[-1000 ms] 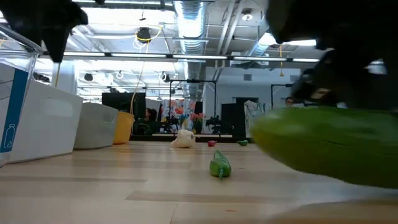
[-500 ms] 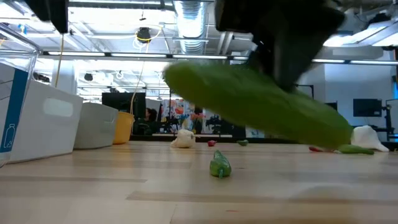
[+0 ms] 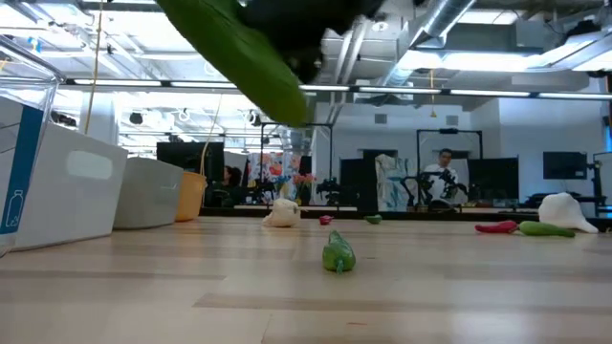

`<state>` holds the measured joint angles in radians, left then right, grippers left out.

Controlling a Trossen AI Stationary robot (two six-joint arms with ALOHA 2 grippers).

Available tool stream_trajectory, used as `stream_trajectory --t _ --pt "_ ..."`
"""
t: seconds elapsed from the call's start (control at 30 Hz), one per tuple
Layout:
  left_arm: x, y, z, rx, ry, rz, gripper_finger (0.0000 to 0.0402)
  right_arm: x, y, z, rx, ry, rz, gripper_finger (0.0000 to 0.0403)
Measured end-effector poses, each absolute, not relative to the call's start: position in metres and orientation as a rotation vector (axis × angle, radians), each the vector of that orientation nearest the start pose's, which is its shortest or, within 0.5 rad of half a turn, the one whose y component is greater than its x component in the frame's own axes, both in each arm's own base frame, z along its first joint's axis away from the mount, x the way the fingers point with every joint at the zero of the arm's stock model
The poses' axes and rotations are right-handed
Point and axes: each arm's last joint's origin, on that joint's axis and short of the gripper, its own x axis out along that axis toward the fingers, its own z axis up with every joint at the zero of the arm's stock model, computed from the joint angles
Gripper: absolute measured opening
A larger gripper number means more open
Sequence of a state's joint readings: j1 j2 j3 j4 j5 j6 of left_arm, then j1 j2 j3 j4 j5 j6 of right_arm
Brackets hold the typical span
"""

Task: Sort produce into baskets
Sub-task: Put the cucumber into the white bin

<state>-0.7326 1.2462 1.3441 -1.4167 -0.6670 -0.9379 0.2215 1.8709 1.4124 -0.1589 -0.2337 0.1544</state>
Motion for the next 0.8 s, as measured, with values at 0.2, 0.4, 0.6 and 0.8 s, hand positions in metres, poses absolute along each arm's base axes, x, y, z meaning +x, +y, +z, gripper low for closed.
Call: stream_trajectory --t 0.2,0.4,0.6,0.8 --pt "0.156 -0.117 0.352 0.039 0.829 0.419 0.0251 0.424 0.086 0.262 0.057 0.428 0.342 0.0136" --pt "0.156 -0.114 0.354 0.082 0.790 0.443 0.0251 0.440 0.088 0.258 0.013 0.251 0.337 0.0136" --pt "0.154 -0.110 0.357 0.085 0.752 0.463 0.0251 0.466 0.092 0.220 0.016 0.099 0.337 0.0137" --pt "0.154 -0.110 0.358 0.097 0.748 0.465 0.0251 0.496 0.090 0.196 0.025 0.037 0.325 0.0137"
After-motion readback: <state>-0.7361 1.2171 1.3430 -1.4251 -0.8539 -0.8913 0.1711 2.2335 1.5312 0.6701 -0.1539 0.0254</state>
